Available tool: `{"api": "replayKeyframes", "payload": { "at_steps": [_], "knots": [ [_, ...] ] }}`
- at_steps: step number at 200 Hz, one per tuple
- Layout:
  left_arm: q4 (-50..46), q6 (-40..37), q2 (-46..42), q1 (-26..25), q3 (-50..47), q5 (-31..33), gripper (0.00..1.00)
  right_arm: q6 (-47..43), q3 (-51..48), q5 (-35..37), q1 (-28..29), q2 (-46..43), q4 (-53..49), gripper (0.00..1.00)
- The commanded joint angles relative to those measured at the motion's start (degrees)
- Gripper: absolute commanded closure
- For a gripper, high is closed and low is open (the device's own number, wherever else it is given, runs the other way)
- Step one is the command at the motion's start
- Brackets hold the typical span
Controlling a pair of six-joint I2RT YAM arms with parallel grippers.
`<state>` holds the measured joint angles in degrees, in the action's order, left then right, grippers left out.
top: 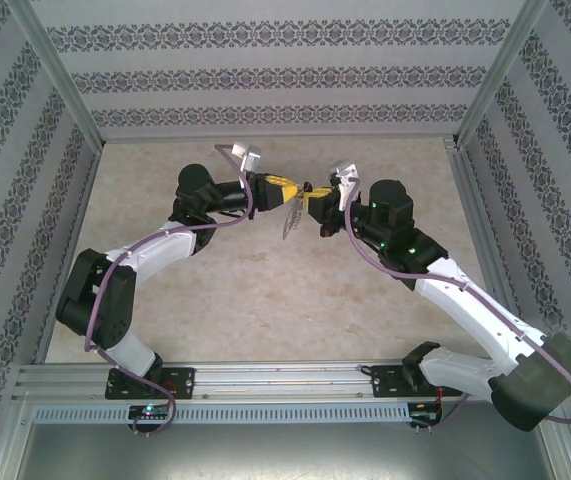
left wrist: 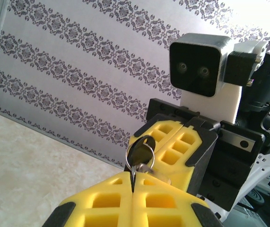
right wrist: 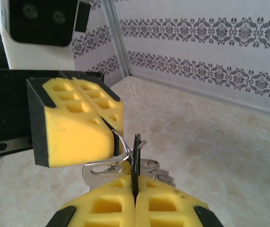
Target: Put the keys on the keyring
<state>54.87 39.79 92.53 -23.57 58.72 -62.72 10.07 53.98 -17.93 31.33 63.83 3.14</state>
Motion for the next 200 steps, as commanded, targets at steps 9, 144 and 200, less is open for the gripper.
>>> {"api": "replayKeyframes", "payload": {
  "at_steps": [9, 144, 200],
  "knots": [
    [3.3, 0.6, 0.0, -0.2, 0.5, -0.8, 1.0, -1.2, 2.2, -0.3, -0.3, 0.1, 0.3, 1.0],
    [2.7, 0.1, 0.2, -0.2, 0.3, -0.6, 0.91, -0.9, 3.3, -0.4, -1.1, 1.4, 0.1, 1.0],
    [2.2, -1.6, -0.1, -0.2, -2.1, 1.0, 0.74, -0.3, 3.8, -1.1, -2.2, 2.4, -0.3, 1.0]
  ]
}}
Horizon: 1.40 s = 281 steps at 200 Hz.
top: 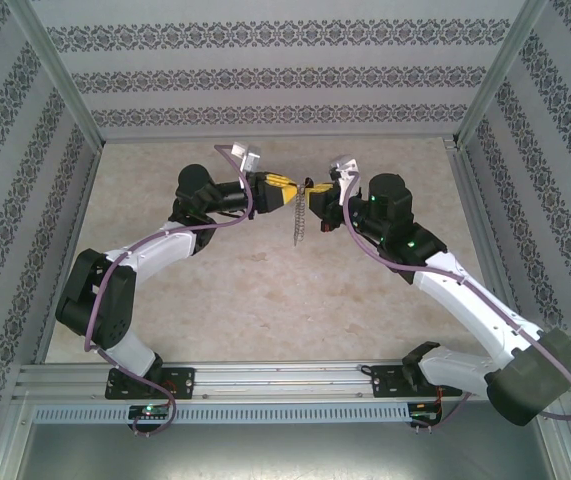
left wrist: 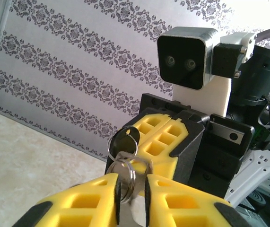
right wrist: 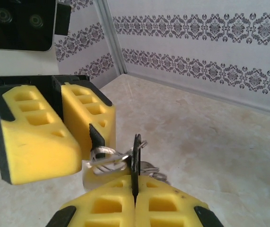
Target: Put the keys on the keyring
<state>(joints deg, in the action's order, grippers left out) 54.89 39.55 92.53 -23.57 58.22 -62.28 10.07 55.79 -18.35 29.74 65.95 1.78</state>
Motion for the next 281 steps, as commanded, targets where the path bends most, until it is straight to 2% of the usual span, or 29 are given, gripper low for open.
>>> {"api": "replayKeyframes", "payload": {
  "at_steps": [1, 43, 75, 108, 159, 226, 281],
  "knots": [
    [2.1, -1.4, -0.1, -0.1, -1.5, 0.5, 0.74, -0.3, 1.9, -0.6, -0.6, 0.3, 1.0, 1.0],
    [-0.9, -4.1, -2.3, 1.5, -3.7, 3.6, 0.68, -0.2, 0.5, -0.2, -1.3, 0.7, 1.2, 1.0],
    [-1.8, -5.0, -5.8, 4.2, -6.8, 7.0, 0.67, -0.1, 0.1, 0.0, -1.9, 2.4, 1.5, 1.0],
    [-6.3, -7.7, -11.2, 6.8, -10.1, 11.9, 0.63, 0.5, 0.4, -0.8, -2.1, 6.5, 3.1, 1.0],
    [-16.4, -14.0, -18.0, 7.3, -12.3, 19.0, 0.62, 3.0, 3.8, -3.3, -1.5, 16.2, 7.4, 1.0],
    [-21.1, -16.6, -20.2, 7.7, -12.7, 20.5, 0.62, 9.0, 13.9, -6.1, 1.6, 33.0, 14.2, 1.0],
    [-22.1, -16.8, -20.0, 7.8, -12.2, 21.0, 0.62, 9.9, 11.1, -6.7, 1.6, 34.8, 16.5, 1.0]
  ]
}}
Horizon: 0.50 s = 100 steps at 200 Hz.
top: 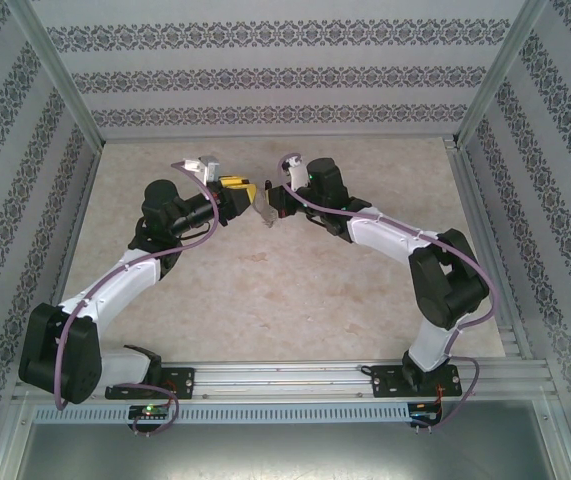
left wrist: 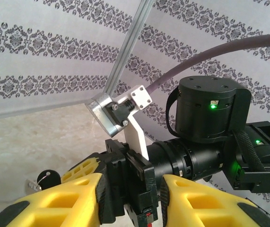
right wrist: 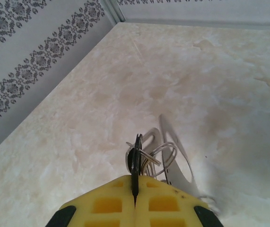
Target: Put the keys on the keyring
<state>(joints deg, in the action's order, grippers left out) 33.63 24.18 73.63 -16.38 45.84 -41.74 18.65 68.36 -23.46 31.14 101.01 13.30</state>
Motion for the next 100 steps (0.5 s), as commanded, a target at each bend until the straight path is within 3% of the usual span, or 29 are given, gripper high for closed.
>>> {"api": "replayKeyframes", "payload": {
  "at_steps": [1, 100],
  "knots": [
    [-0.8, -1.4, -1.0, 0.6, 0.1, 0.4, 0.62, 1.4, -1.6, -1.7, 0.2, -0.3, 5.0, 1.0],
    [-0.9, 0.2, -1.3, 0.6, 0.3, 2.1, 0.62, 3.1, -8.9, -0.6, 5.3, -0.2, 8.8, 1.0]
  ]
}}
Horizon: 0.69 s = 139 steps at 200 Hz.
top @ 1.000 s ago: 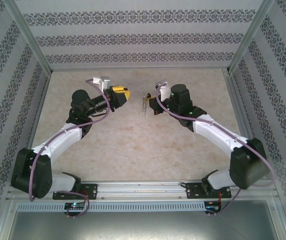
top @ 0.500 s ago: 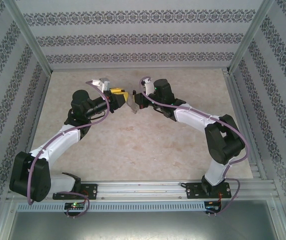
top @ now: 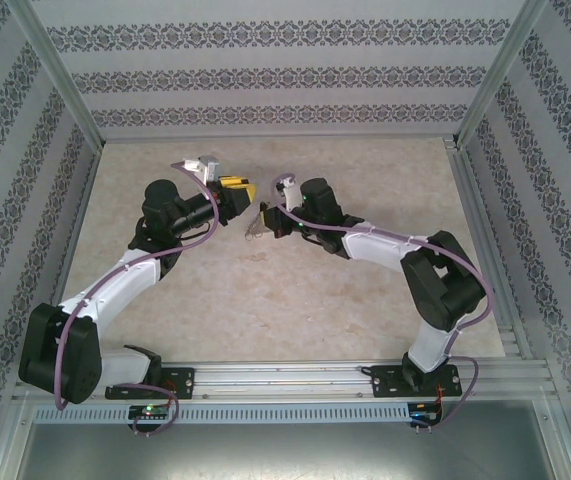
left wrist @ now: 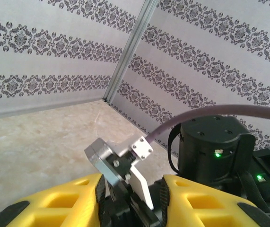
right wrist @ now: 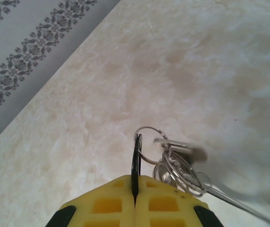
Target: Put the keys on the keyring
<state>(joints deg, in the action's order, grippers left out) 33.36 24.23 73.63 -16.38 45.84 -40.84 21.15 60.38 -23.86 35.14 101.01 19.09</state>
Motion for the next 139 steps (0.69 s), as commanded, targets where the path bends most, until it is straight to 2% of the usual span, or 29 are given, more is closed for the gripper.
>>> {"api": "replayKeyframes", "payload": {
  "at_steps": [1, 71, 139],
  "knots": [
    [-0.6, 0.2, -1.3, 0.6, 0.3, 1.3, 0.62, 0.6, -1.0, -0.1, 1.4, -0.3, 3.0, 1.0],
    [-1.2, 0.3, -1.2, 0.6, 0.8, 0.9, 0.62, 1.3, -4.8, 0.2, 2.9, -1.6, 3.6, 1.0],
    [-2.4, 0.6, -1.0, 0.6, 1.8, -0.3, 0.62, 2.9, -14.1, 2.9, 8.0, -2.9, 5.6, 1.0]
  ]
}}
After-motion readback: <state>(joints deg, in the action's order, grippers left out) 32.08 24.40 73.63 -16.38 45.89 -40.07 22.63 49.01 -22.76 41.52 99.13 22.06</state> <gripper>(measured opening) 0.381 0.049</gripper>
